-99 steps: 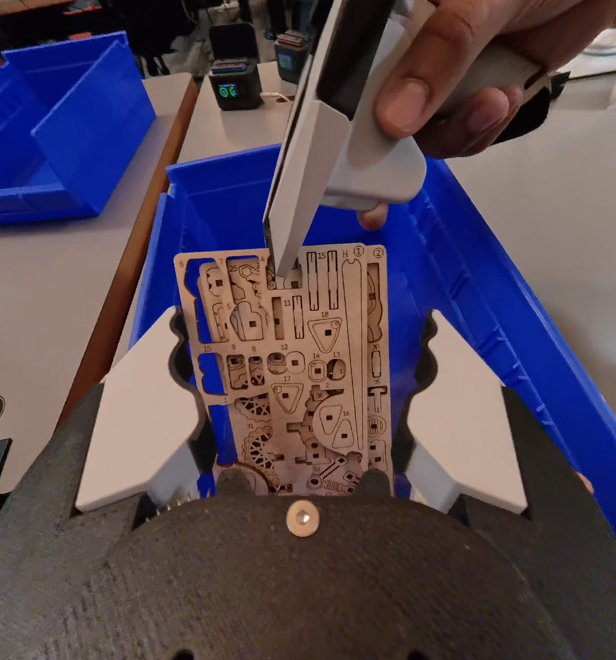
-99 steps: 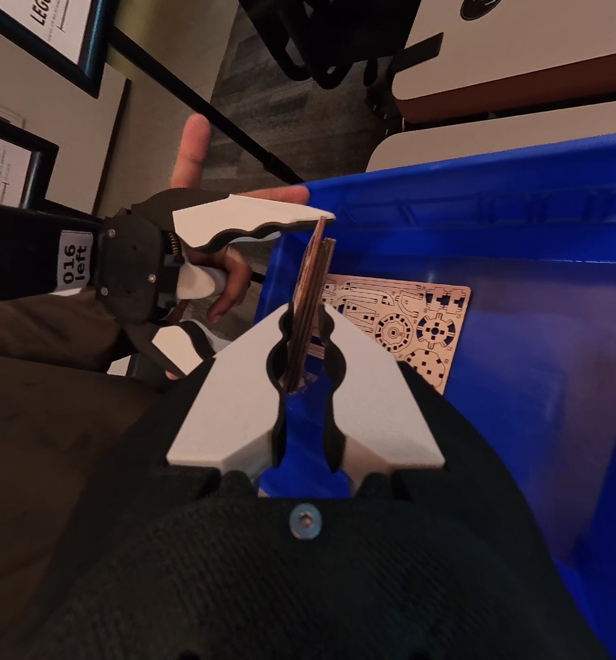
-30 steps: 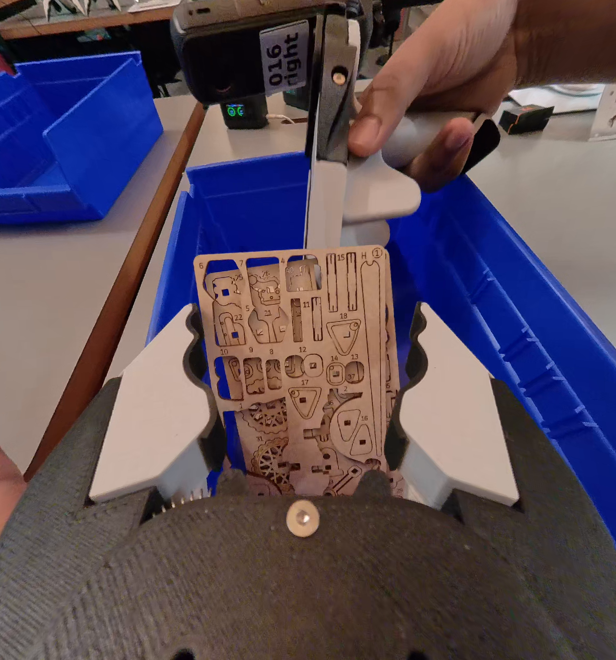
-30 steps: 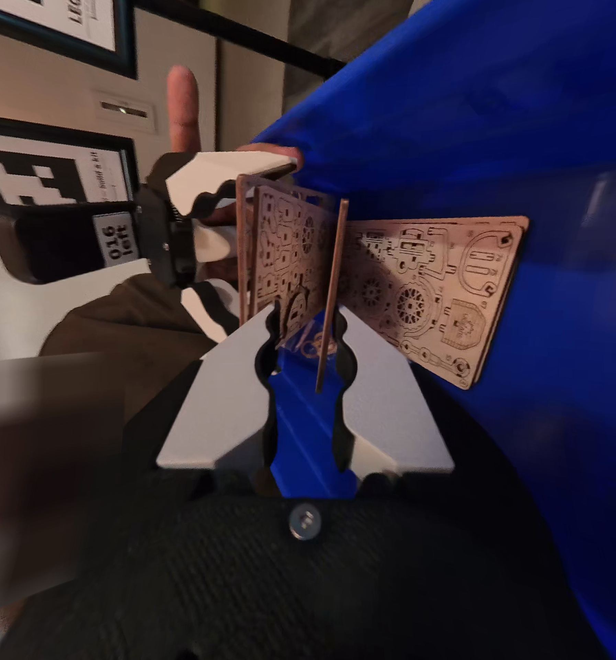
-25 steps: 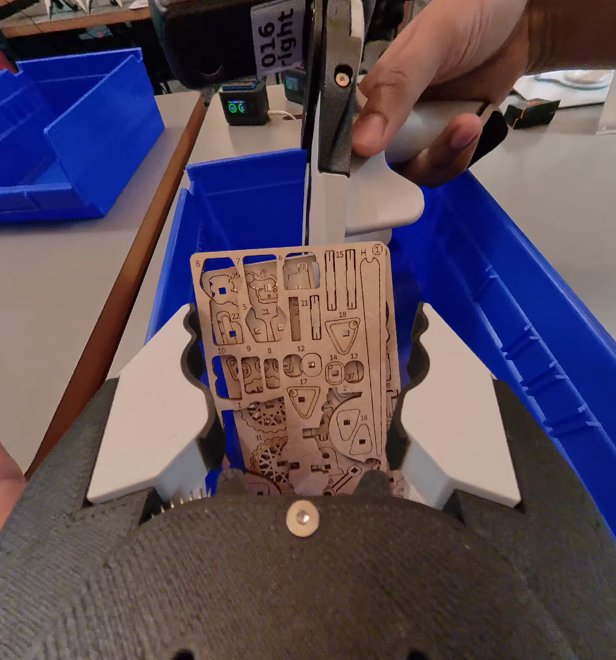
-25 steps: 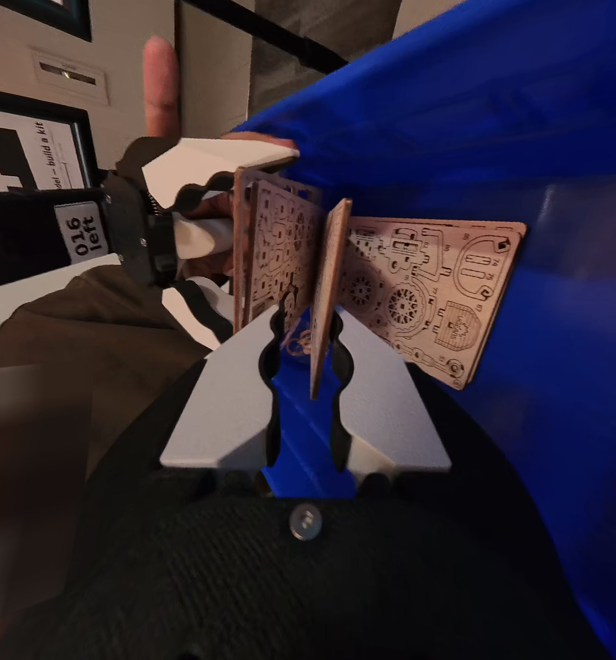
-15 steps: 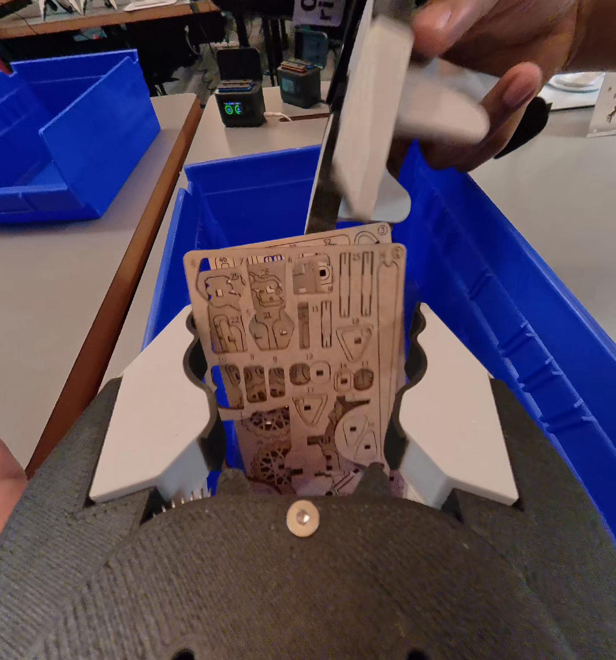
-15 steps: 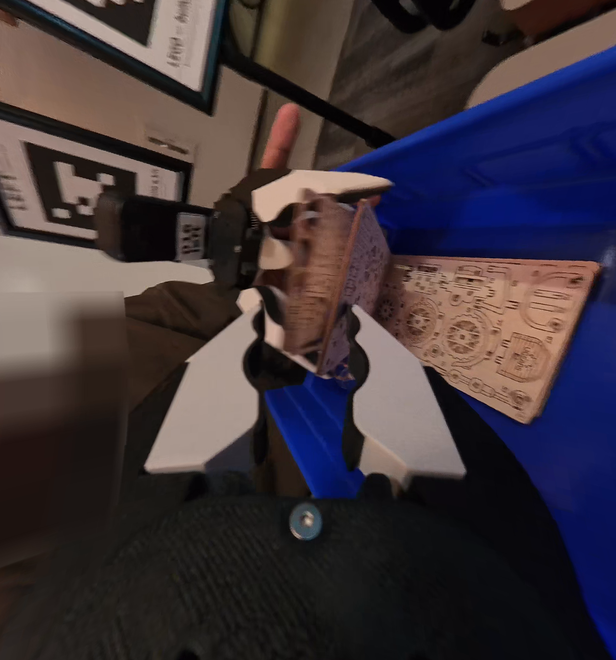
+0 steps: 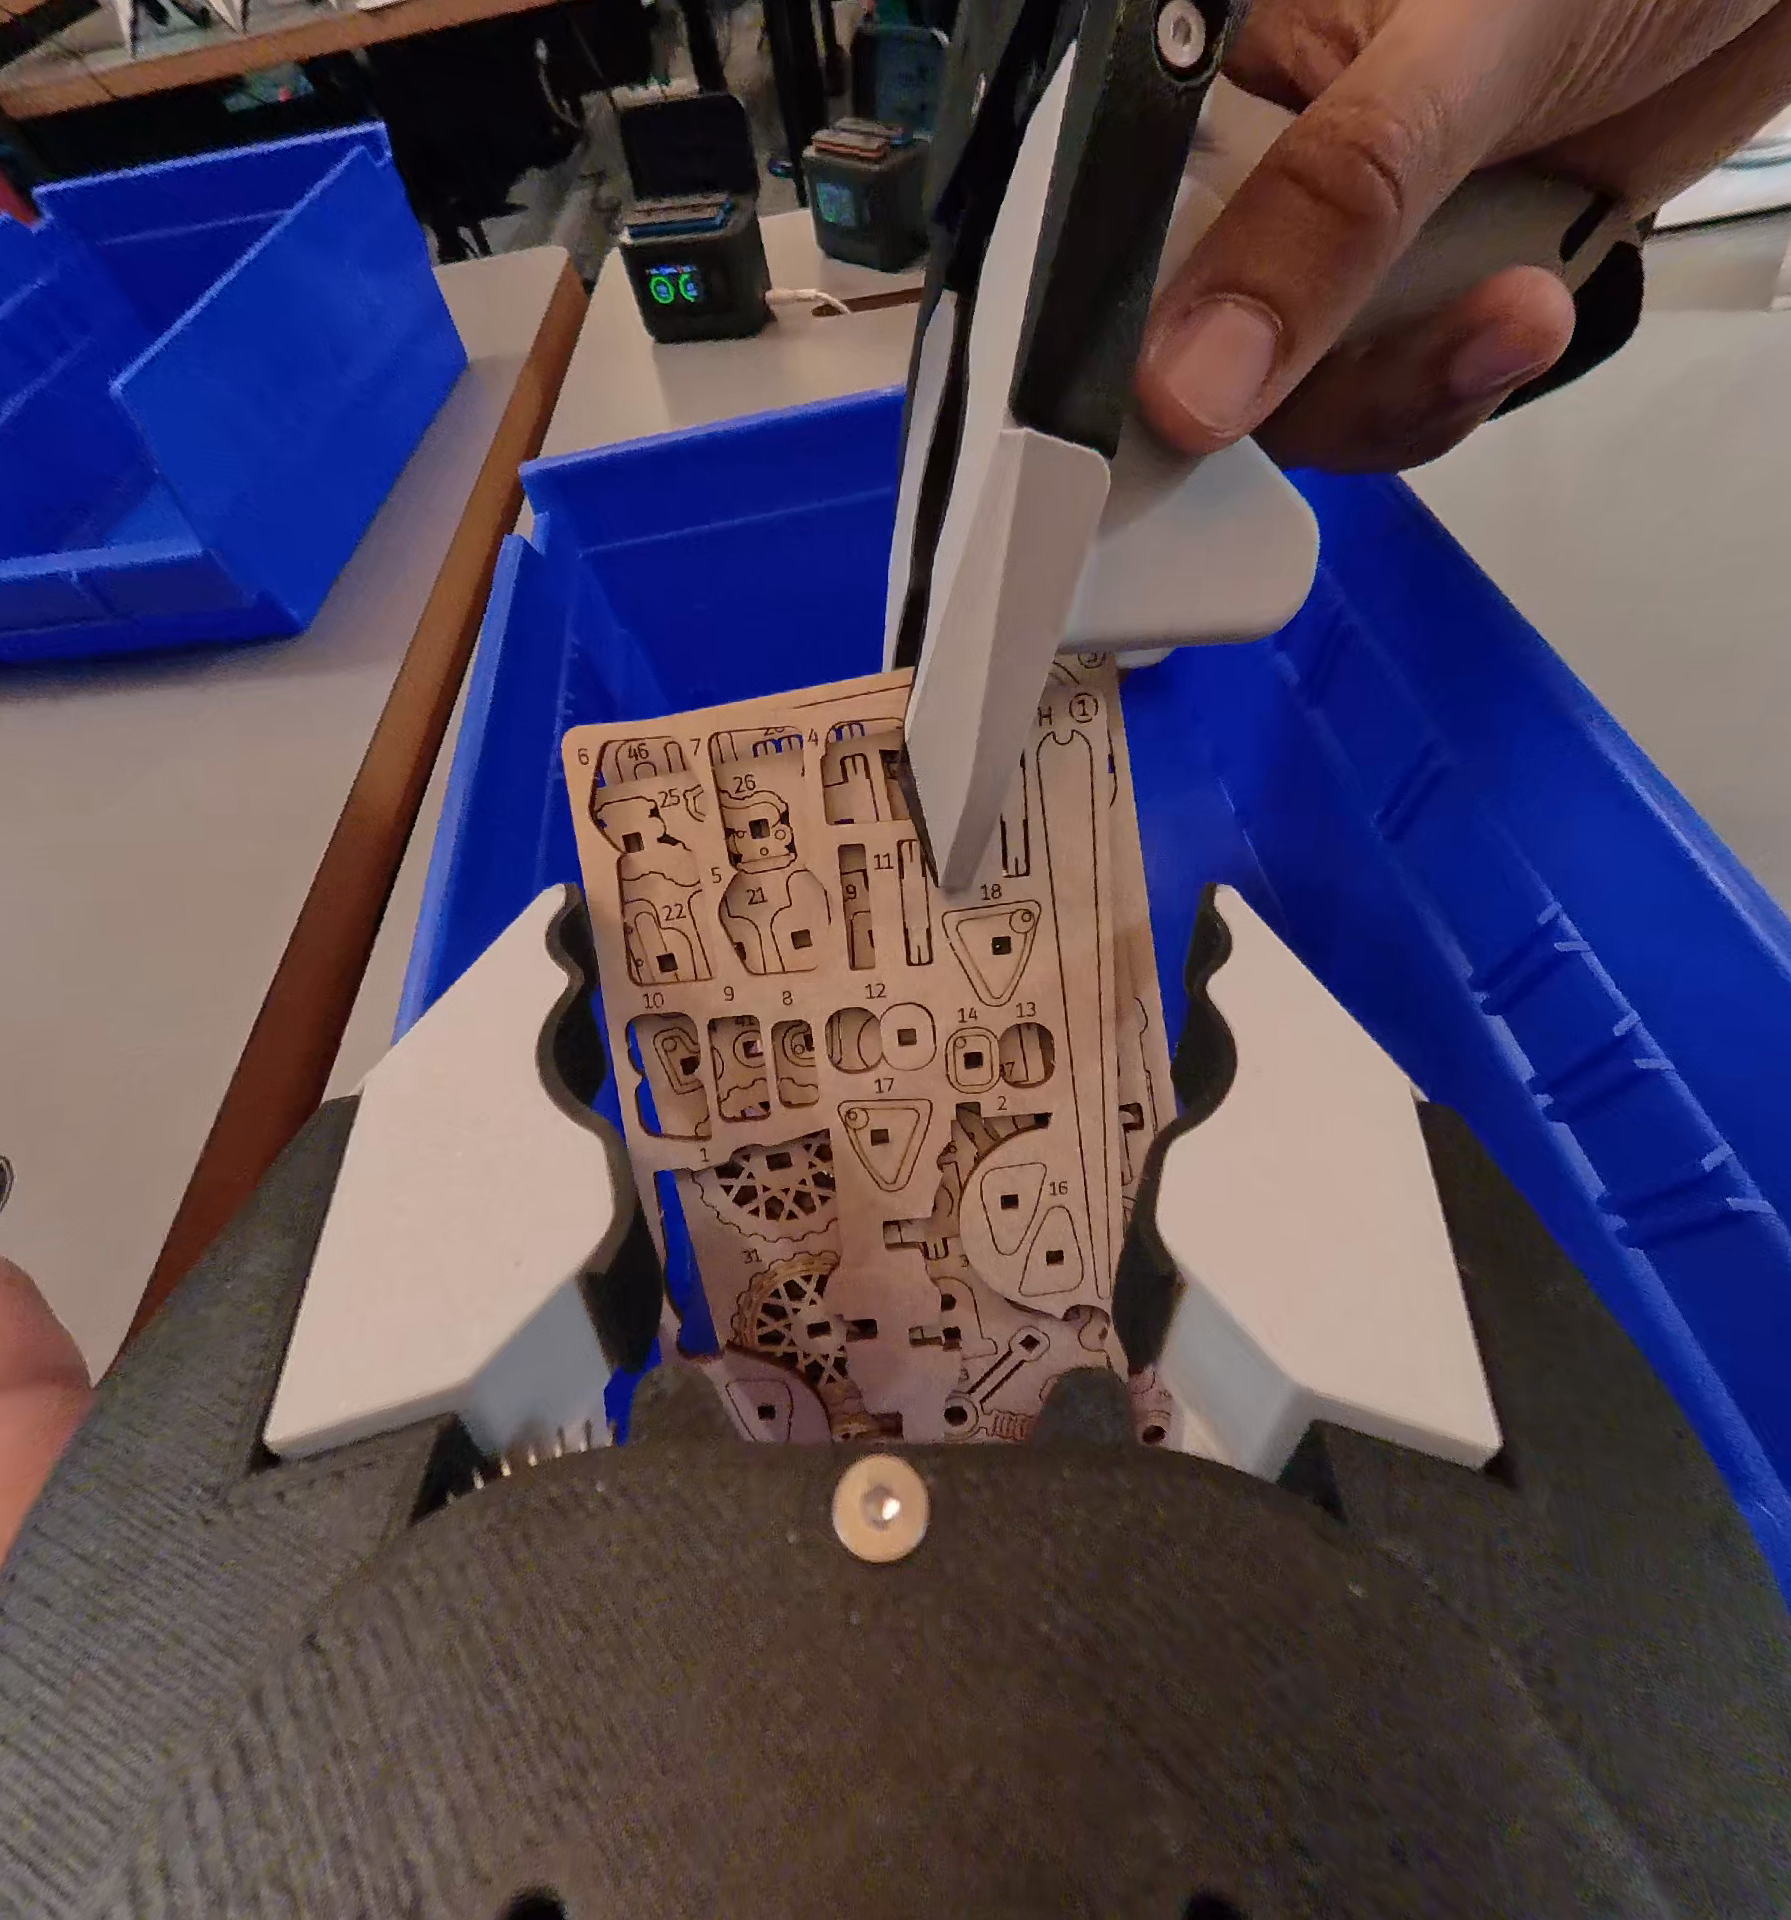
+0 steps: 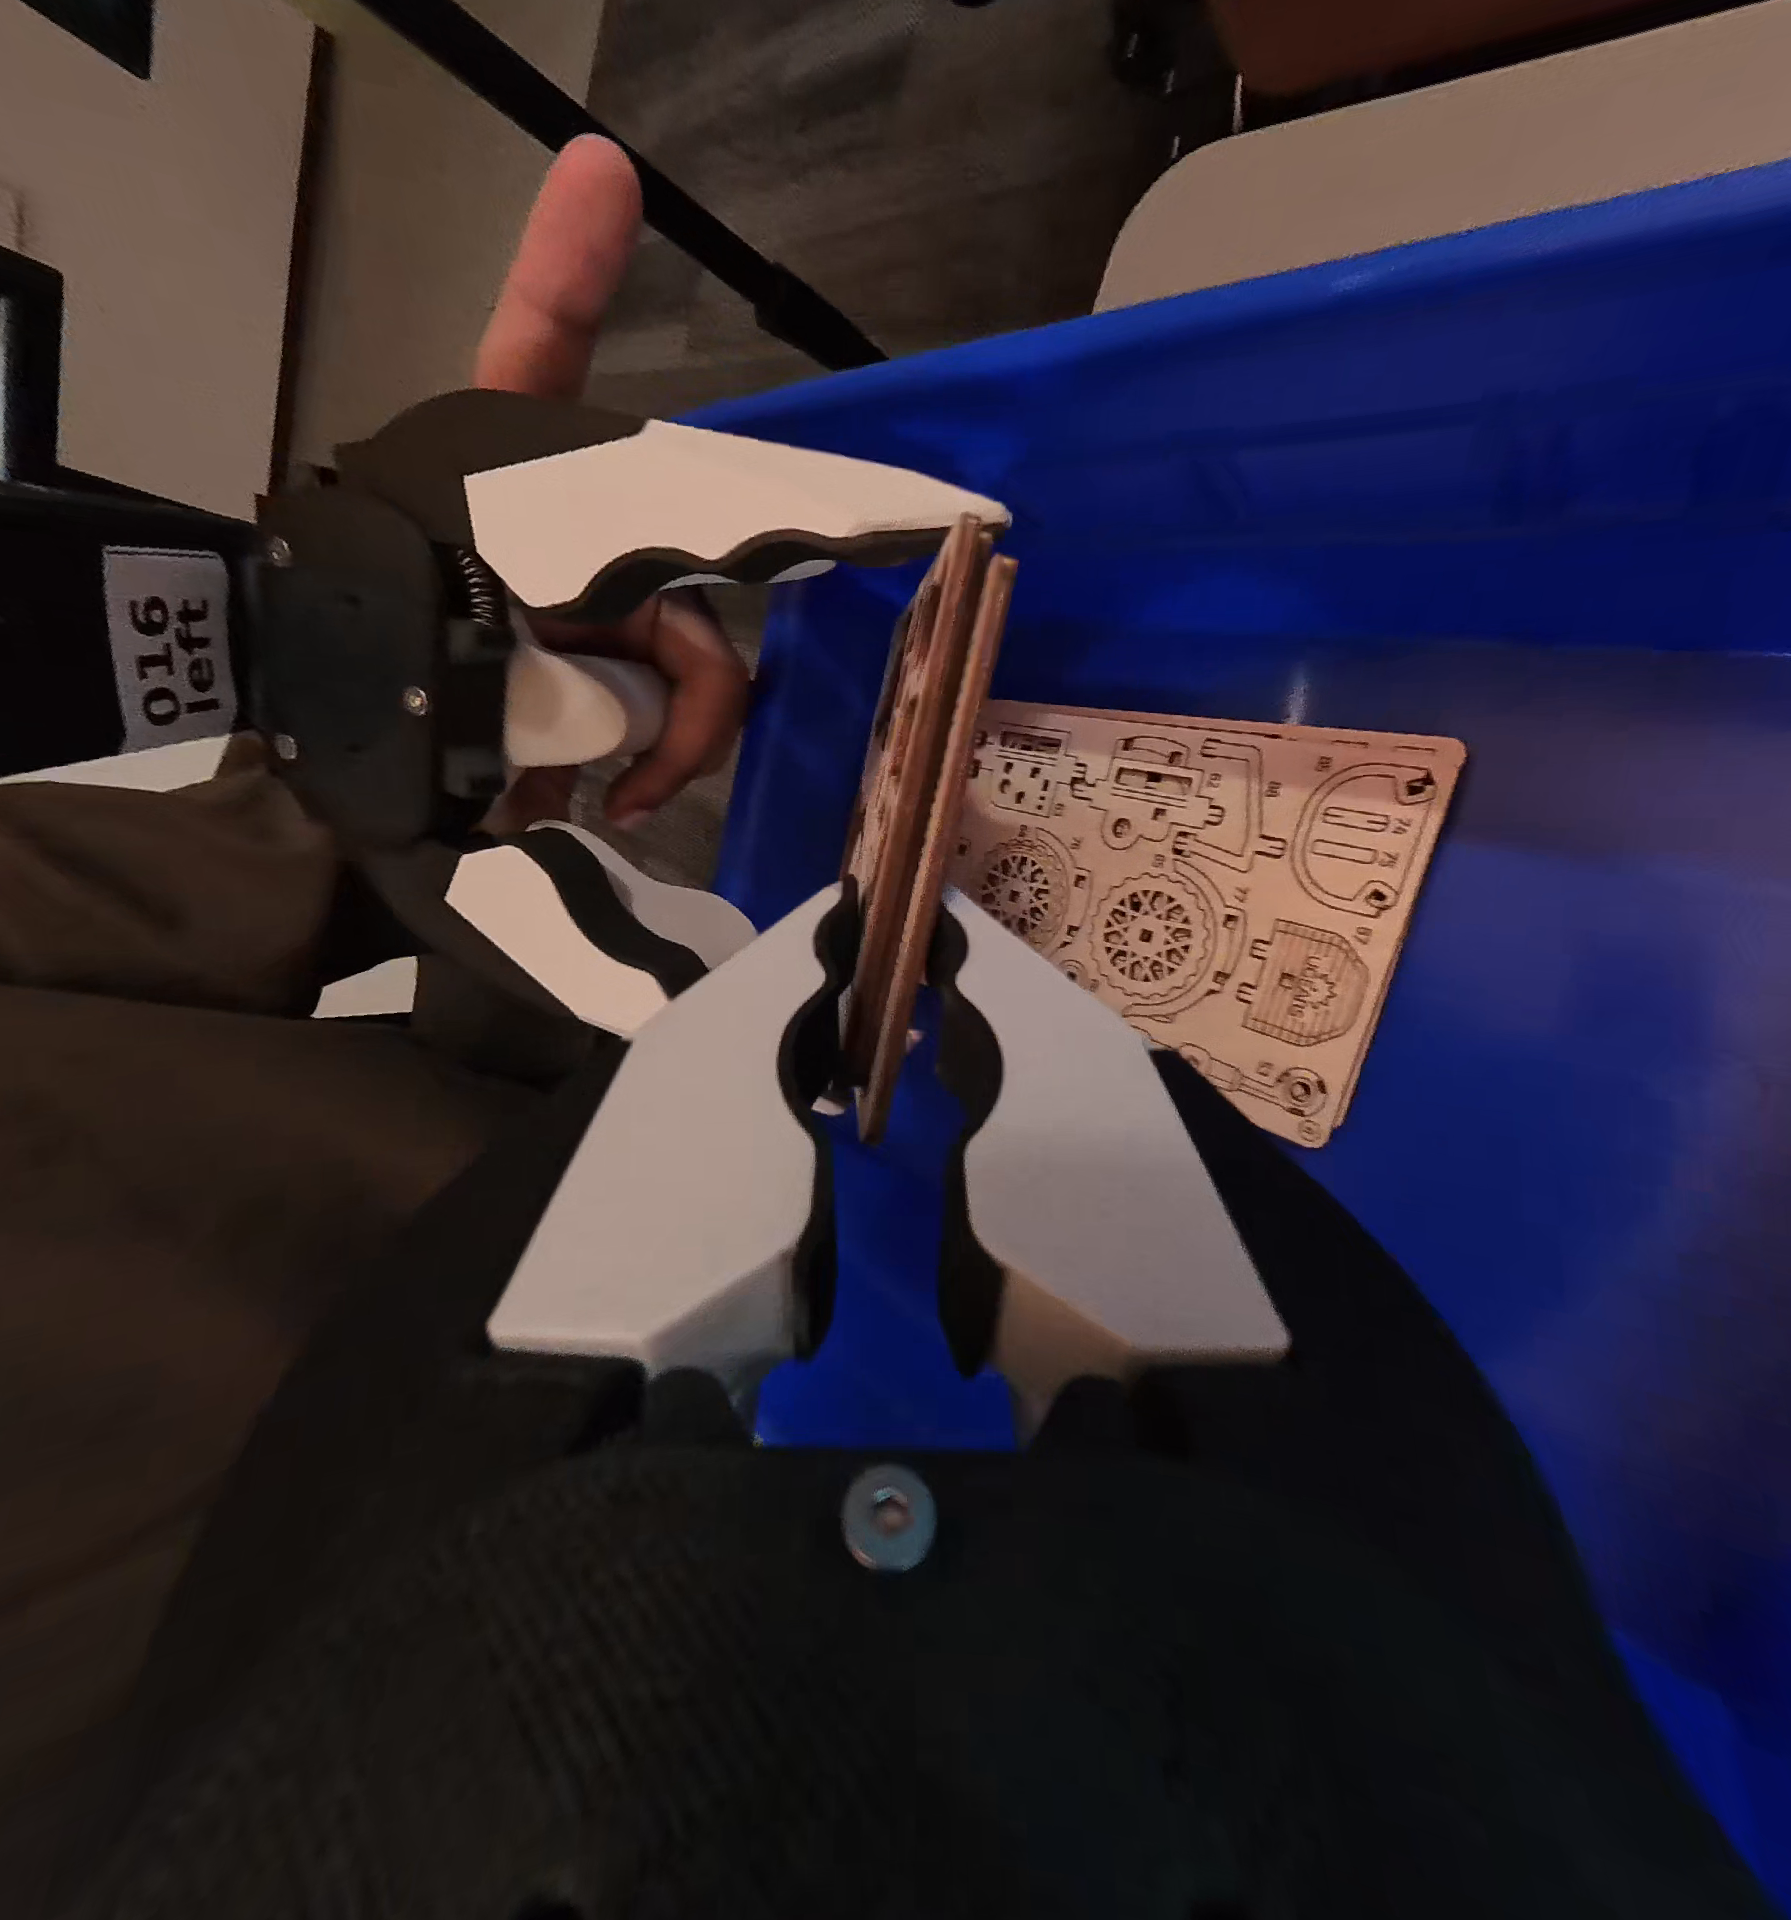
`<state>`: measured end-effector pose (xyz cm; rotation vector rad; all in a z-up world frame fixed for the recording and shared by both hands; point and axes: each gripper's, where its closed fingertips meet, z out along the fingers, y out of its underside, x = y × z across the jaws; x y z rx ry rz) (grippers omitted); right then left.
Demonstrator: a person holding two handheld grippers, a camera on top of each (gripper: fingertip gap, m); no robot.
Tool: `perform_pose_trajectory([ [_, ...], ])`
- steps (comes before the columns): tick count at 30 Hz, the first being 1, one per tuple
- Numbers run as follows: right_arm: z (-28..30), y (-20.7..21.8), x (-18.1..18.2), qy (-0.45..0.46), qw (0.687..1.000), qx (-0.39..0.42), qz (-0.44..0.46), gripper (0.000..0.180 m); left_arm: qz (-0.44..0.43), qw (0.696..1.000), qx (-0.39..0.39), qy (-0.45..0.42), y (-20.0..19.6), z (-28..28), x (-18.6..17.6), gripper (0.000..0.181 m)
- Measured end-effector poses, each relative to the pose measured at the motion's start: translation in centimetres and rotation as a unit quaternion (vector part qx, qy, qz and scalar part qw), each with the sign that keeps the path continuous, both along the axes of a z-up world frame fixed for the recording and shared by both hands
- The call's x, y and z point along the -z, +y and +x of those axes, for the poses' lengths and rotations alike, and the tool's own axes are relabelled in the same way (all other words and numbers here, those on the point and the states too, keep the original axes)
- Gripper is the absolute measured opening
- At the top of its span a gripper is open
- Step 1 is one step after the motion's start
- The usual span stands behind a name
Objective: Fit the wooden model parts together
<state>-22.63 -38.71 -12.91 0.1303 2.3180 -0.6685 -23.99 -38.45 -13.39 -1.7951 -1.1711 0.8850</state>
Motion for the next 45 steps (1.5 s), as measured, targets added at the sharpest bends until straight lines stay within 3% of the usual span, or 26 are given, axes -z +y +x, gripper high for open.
perform_pose_trajectory([
  [5,-0.2,0.3,-1.3,-0.017,0.999,0.014,-0.023,0.008,0.009,1.0,-0.005,0.027,0.1,0.8,-1.9,0.111],
  [10,-1.3,1.5,-5.2,-0.06,0.995,0.035,-0.067,0.008,0.016,0.997,-0.02,0.073,-0.6,2.1,-5.7,0.11],
  [16,-4.0,4.1,-10.2,-0.028,0.986,0.092,-0.139,0.008,0.064,0.989,-0.028,0.134,-0.8,4.2,-10.5,0.103],
  [21,-4.4,8.3,-14.6,-0.009,0.965,0.15,-0.214,0.008,0.09,0.985,-0.014,0.143,1.9,5.6,-11.9,0.094],
  [24,-3.7,12.2,-16.8,0.0,0.949,0.184,-0.257,0.008,0.168,0.977,0.022,0.129,4.8,6.8,-12.5,0.096],
  [27,-2.6,16.7,-18.4,-0.006,0.931,0.222,-0.289,0.008,0.33,0.938,0.075,0.073,8.2,7.9,-12.5,0.101],
  [29,-1.7,19.5,-19.0,-0.012,0.92,0.242,-0.307,0.008,0.428,0.895,0.123,0.036,10.5,8.7,-12.7,0.091],
  [36,2.8,24.1,-17.5,-0.079,0.914,0.249,-0.31,0.008,0.595,0.769,0.235,-0.016,16.7,10.9,-13.9,0.073],
  [38,3.8,24.6,-16.7,-0.084,0.918,0.241,-0.302,0.008,0.609,0.754,0.246,-0.022,17.7,11.4,-13.9,0.067],
  [42,5.4,25.2,-15.6,-0.087,0.923,0.23,-0.297,0.008,0.619,0.748,0.238,0.004,18.2,12.3,-13.2,0.014],
  [45,6.2,25.2,-14.9,-0.086,0.925,0.228,-0.291,0.008,0.642,0.737,0.211,0.015,18.1,12.8,-12.3,0.007],
])
